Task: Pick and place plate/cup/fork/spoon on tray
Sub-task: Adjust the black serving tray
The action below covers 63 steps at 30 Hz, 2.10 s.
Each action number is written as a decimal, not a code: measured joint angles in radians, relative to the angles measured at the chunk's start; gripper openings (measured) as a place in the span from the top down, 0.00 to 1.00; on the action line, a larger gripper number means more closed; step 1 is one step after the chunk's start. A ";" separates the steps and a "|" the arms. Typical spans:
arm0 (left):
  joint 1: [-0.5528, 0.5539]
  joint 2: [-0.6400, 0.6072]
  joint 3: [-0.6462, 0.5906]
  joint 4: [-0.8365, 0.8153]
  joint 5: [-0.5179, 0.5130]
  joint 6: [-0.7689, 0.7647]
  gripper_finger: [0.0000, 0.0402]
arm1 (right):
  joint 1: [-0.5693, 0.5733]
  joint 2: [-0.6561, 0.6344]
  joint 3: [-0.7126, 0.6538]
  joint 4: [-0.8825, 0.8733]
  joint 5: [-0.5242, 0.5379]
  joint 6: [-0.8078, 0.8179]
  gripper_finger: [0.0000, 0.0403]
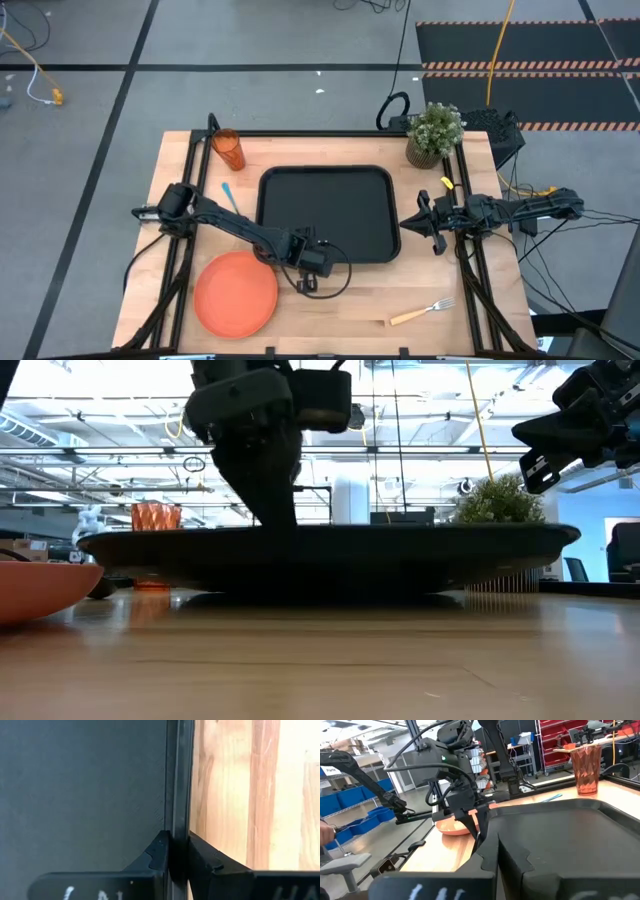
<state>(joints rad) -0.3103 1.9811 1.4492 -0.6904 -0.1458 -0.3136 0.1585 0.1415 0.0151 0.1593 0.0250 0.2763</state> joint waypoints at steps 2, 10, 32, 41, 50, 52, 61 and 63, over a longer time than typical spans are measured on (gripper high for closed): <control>0.000 0.007 0.000 -0.011 0.000 0.008 0.90 | 0.000 0.004 0.000 -0.001 0.000 0.000 1.00; 0.001 0.012 0.000 -0.011 0.022 -0.003 0.78 | 0.000 0.010 0.000 -0.007 0.000 0.000 1.00; 0.001 0.010 0.001 -0.074 0.192 -0.066 0.66 | 0.000 0.011 0.000 -0.007 0.000 0.000 1.00; -0.027 0.000 0.001 -0.258 0.355 -0.163 0.66 | 0.000 0.011 0.000 -0.008 0.000 0.008 1.00; -0.030 -0.062 0.019 -0.252 0.366 -0.220 0.66 | 0.000 0.012 0.000 -0.008 0.000 0.008 1.00; -0.032 -0.079 0.019 -0.269 0.366 -0.228 0.66 | 0.000 0.013 0.000 -0.008 0.000 0.008 1.00; -0.016 -0.086 0.018 -0.329 0.078 -0.159 0.66 | 0.000 0.015 0.000 -0.008 0.025 -0.028 1.00; -0.013 -0.083 0.000 -0.312 0.106 -0.121 0.66 | 0.000 0.016 0.000 -0.007 0.032 -0.032 1.00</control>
<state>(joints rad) -0.3233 1.8981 1.4497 -1.0022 -0.0402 -0.4341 0.1587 0.1570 0.0149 0.1520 0.0566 0.2447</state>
